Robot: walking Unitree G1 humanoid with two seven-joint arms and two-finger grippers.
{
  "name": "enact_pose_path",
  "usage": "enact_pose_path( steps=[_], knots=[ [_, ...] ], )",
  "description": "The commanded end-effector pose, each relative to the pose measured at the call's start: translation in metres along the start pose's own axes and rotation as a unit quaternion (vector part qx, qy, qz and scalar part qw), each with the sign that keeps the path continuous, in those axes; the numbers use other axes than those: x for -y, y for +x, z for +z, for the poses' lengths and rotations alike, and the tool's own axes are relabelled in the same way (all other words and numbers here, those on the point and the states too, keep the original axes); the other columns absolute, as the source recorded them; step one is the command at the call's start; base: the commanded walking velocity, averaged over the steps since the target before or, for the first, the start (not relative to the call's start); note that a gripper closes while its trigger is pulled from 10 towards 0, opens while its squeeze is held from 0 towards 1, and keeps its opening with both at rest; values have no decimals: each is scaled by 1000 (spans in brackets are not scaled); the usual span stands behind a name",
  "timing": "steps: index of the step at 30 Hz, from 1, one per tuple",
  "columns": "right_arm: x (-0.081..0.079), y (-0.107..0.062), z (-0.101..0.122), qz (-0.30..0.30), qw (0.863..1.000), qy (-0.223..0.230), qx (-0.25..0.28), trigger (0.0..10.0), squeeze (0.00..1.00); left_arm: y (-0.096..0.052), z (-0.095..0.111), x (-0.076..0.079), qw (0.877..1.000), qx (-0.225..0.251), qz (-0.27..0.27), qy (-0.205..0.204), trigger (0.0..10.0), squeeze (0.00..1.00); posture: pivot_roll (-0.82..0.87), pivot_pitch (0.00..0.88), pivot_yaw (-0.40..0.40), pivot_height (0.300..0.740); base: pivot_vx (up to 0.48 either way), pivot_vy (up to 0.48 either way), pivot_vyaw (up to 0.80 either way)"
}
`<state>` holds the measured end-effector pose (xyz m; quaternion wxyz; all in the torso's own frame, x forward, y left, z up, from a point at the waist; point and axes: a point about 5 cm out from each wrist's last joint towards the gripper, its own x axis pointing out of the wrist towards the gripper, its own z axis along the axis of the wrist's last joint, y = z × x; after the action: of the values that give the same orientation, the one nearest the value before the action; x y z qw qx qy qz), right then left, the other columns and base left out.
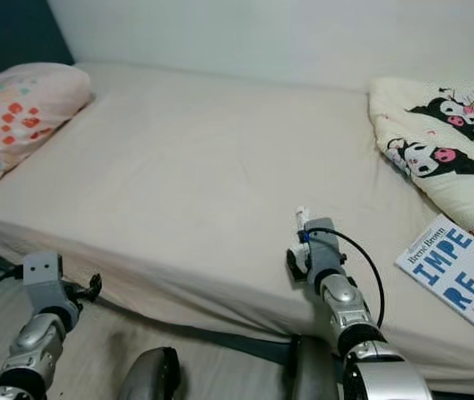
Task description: Clean up the room
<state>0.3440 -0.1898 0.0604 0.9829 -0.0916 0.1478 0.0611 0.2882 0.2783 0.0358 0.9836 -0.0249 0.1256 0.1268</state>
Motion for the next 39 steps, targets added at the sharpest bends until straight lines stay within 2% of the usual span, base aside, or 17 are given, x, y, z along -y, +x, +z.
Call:
enact_pose_path(
  steps=[1, 5, 7, 11, 12, 13, 21, 25, 29, 30, 38, 39],
  knots=[
    [-4, 2, 3, 7, 1000, -17, 0, 10000, 0, -3, 0, -10, 1000, 3, 4, 11, 10000, 0, 92, 191, 3, 550, 0, 0, 0],
    [-3, 4, 1, -10, 1000, -11, -24, 10000, 0, -5, 0, -14, 1000, 5, 2, 15, 10000, 0, 102, 209, 4, 550, 0, 0, 0],
    [-5, 3, -3, -15, 999, 8, -41, 10000, 0, -6, -1, -15, 1000, 5, 0, 18, 10000, 0, 111, 215, 4, 550, 0, 0, 0],
    [-7, 3, -6, -16, 999, 18, -49, 10000, 0, -7, -2, -16, 1000, 5, -3, 21, 10000, 0, 118, 218, 4, 550, 0, 0, 0],
    [-7, 3, -7, -16, 998, 21, -52, 6314, 0, -8, -2, -16, 1000, 6, -3, 22, 10000, 0, 118, 218, 4, 550, 0, 0, 0],
    [-7, 3, -8, -17, 998, 24, -55, 0, 0, -7, -1, -16, 1000, 6, -4, 22, 10000, 0, 120, 210, 1, 550, 0, 0, 0],
    [-6, 4, -7, -18, 998, 19, -63, 0, 0, -6, 0, -17, 1000, 4, -5, 20, 10000, 0, 119, 201, -1, 550, 0, 0, 0],
    [1, 5, 0, -21, 998, 26, -49, 0, 0, -3, 2, -12, 1000, 3, -6, 15, 10000, 0, 105, 161, -7, 550, 0, 0, 0],
    [2, 5, 1, -22, 998, 29, -44, 0, 0, -2, 2, -11, 1000, 1, -7, 13, 10000, 0, 105, 161, -7, 550, 0, 0, 0],
    [4, 5, 2, -25, 998, 35, -36, 0, 0, 0, 2, -7, 1000, -2, -8, 9, 10000, 0, 92, 128, -11, 550, 0, 0, 0],
    [3, 6, 12, -25, 998, 59, 1, 0, 0, 3, 1, 2, 1000, -8, -14, -3, 10000, 0, 65, 85, -8, 550, 0, 0, 0],
    [0, 7, 18, -17, 996, 79, 22, 0, 0, 4, 1, 5, 1000, -10, -15, -9, 10000, 0, 54, 68, -7, 550, 0, 0, 0]
  ],
)
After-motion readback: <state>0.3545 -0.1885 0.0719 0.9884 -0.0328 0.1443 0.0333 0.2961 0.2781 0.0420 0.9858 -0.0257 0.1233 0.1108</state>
